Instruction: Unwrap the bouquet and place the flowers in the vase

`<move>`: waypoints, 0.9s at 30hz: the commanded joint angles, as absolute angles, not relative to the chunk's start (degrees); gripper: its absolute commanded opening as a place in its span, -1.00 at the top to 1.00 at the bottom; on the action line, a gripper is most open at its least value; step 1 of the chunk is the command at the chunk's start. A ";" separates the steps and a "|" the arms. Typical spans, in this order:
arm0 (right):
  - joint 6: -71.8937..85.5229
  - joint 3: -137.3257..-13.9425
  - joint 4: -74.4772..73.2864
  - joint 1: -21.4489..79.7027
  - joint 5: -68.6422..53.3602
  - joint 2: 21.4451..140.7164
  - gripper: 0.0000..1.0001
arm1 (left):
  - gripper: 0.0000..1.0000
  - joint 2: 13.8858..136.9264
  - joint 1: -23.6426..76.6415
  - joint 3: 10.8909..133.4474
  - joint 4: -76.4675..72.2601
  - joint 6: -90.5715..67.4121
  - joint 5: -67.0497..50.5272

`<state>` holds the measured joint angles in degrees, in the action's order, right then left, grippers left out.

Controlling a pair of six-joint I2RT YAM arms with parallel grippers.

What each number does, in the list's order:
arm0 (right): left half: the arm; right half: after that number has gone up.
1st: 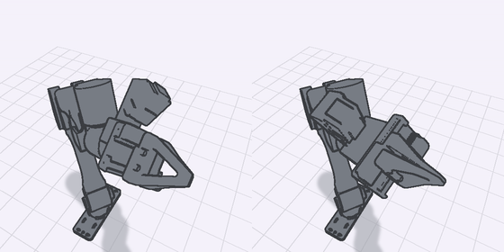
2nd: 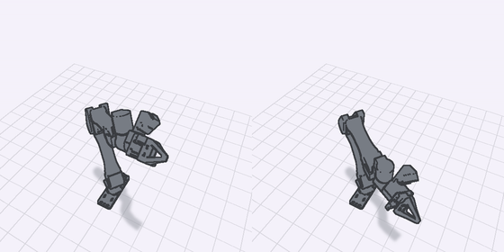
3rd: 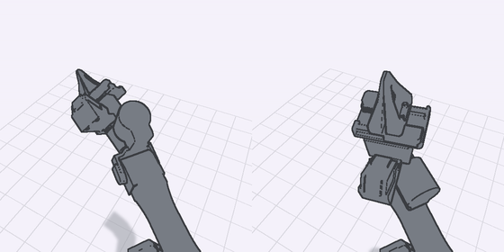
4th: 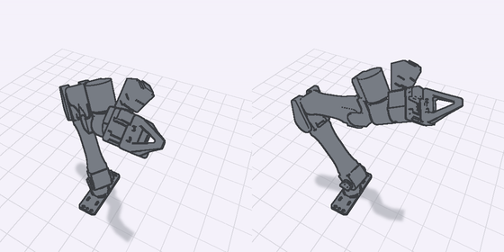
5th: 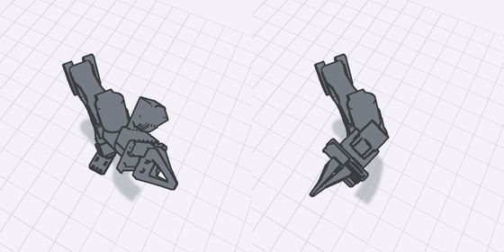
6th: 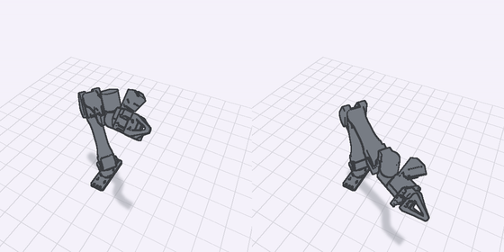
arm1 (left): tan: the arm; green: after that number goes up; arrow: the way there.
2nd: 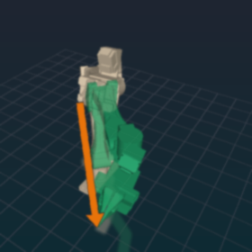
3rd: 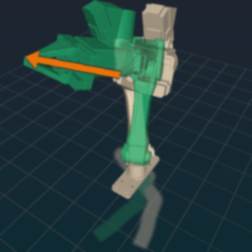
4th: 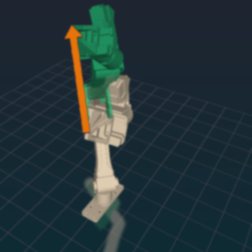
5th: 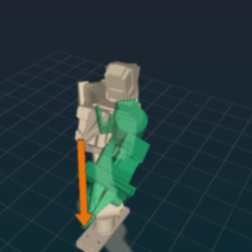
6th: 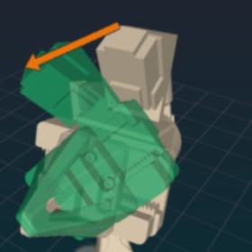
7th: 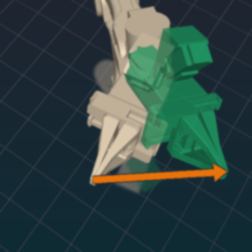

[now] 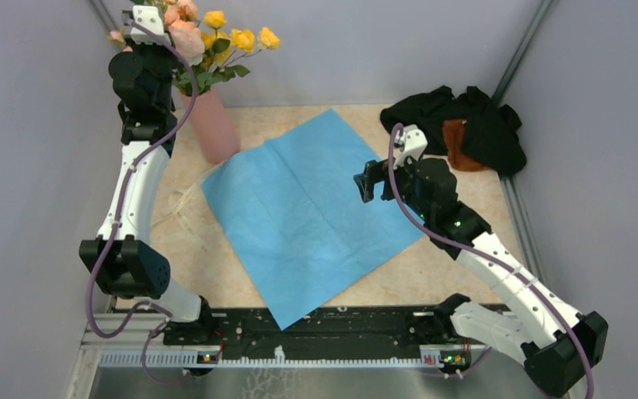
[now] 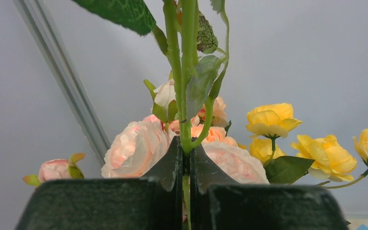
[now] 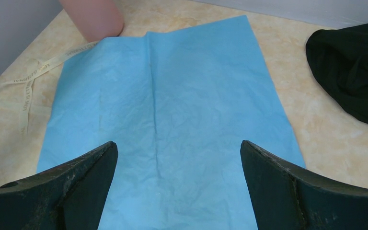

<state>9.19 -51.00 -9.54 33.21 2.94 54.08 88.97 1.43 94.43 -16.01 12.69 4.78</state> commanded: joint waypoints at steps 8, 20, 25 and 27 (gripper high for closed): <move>9.19 -50.64 -7.43 33.13 3.21 53.64 -0.97 | 1.00 92.13 0.38 91.23 -17.15 5.80 2.37; 8.97 -50.45 -7.39 33.13 2.74 54.53 -0.97 | 1.00 92.98 -1.17 78.04 -22.68 1.51 3.21; 8.84 -50.36 -7.56 33.02 3.02 54.65 -0.97 | 1.00 94.65 -1.28 76.09 -23.71 0.26 2.54; 8.88 -50.20 -7.59 33.02 3.00 54.68 -0.97 | 1.00 95.56 -1.23 75.77 -23.82 0.11 2.38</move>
